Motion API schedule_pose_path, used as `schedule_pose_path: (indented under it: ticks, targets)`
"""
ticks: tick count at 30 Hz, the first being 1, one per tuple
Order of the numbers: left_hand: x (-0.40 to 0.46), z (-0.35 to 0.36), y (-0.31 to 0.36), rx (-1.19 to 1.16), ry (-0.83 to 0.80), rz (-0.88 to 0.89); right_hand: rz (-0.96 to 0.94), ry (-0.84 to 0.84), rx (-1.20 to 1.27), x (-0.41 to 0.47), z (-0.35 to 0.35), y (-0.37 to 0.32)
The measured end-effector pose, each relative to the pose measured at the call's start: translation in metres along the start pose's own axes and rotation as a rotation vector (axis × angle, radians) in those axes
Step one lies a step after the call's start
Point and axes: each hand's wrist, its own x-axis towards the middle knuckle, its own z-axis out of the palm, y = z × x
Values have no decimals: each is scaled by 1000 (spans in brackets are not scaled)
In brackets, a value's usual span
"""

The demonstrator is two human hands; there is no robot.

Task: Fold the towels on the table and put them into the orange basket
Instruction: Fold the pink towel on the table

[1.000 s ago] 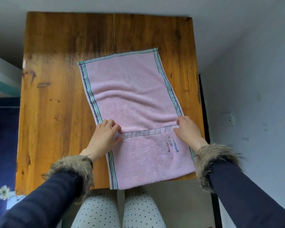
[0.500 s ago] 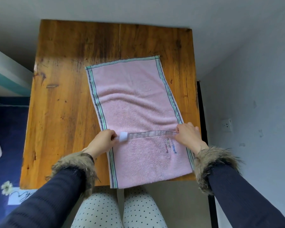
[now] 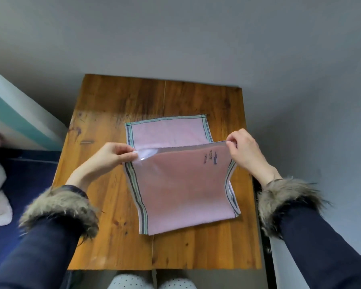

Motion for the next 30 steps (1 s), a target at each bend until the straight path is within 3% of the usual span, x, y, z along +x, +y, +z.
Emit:
schedule_pose_path:
  ticks: [6, 11, 20, 30]
  targets:
    - [79, -18, -6, 137, 374, 47, -50, 106, -37, 82, 9, -13]
    - [131, -18, -34, 212, 497, -27, -12, 107, -130, 137, 42, -2]
    - [191, -16, -81, 383, 478, 25, 27, -50, -87, 196, 107, 28]
    - [187, -17, -82, 252, 401, 67, 27, -168, 18, 199, 118, 35]
